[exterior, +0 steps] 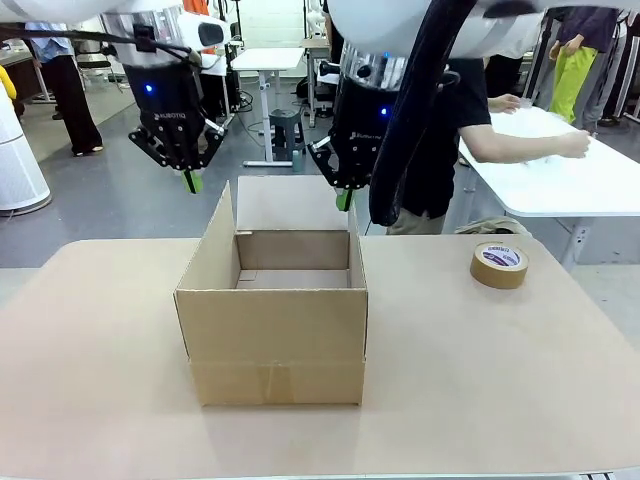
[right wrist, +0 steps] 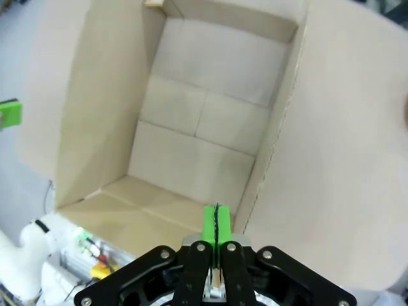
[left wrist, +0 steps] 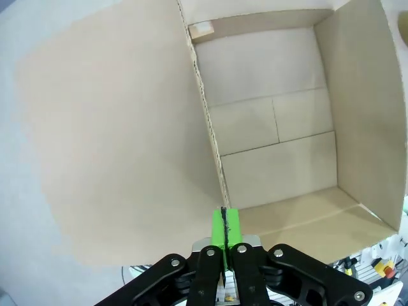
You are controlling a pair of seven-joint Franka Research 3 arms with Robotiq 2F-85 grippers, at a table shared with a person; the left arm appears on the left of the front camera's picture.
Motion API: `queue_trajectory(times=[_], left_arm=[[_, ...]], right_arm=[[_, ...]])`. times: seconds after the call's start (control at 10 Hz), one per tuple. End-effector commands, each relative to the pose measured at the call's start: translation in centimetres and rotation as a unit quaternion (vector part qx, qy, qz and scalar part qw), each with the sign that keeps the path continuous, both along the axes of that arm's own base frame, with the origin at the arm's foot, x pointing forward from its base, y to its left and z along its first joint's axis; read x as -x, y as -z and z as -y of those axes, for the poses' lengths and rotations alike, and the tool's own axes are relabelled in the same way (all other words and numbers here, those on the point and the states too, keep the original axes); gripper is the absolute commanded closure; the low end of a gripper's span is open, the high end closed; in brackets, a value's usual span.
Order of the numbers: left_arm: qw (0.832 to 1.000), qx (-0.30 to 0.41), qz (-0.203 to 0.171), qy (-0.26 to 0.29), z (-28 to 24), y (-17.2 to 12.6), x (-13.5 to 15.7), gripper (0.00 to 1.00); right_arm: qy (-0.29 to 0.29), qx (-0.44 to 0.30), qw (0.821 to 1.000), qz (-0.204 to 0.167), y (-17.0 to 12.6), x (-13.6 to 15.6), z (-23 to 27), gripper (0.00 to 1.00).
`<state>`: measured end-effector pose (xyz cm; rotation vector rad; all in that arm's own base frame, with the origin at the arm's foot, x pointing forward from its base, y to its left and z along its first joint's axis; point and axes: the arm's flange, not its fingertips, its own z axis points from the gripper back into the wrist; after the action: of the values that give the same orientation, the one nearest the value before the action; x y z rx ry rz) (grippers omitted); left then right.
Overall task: Wrap the clocks to prevent damage.
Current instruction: Open the side flaps of the Package Box.
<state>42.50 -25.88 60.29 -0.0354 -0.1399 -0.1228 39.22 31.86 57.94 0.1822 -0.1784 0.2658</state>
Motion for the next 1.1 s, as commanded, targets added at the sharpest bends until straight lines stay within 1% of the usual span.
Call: queue_trajectory(times=[0.0,0.2,0.4,0.6,0.7,0.8,0.9,1.0], left_arm=[[0.999,0.035,0.006,-0.009,0.6,0.3,-0.2,1.0],[0.999,0.044,-0.005,-0.015,1.1,1.3,-1.0,1.0],[0.998,0.05,-0.025,-0.017,1.5,3.3,-2.2,1.0],[0.998,0.051,-0.032,-0.016,1.9,5.1,-3.4,1.0],[0.998,0.043,-0.032,-0.017,2.0,6.2,-4.2,1.0],[0.998,0.04,-0.044,-0.02,1.9,7.1,-4.7,1.0],[0.998,0.033,-0.051,-0.021,1.8,7.5,-5.0,1.0],[0.998,0.02,-0.052,-0.019,1.7,7.6,-5.1,1.0]], right_arm=[[0.01,-0.023,1.0,0.002,1.7,-0.1,-0.6,0.99],[0.008,-0.025,1.0,-0.006,2.6,-0.8,-0.9,0.99],[0.006,-0.025,1.0,-0.009,3.4,-1.5,-1.1,0.99],[0.008,-0.022,1.0,-0.016,4.1,-1.9,-1.1,0.99],[0.01,-0.02,1.0,-0.021,4.5,-2.2,-0.9,0.99],[0.017,-0.017,0.999,-0.025,4.9,-2.6,-0.7,0.99],[0.022,-0.011,0.999,-0.028,5.5,-3.0,-0.6,0.99],[0.024,-0.004,0.999,-0.039,5.9,-3.4,-0.4,0.99]])
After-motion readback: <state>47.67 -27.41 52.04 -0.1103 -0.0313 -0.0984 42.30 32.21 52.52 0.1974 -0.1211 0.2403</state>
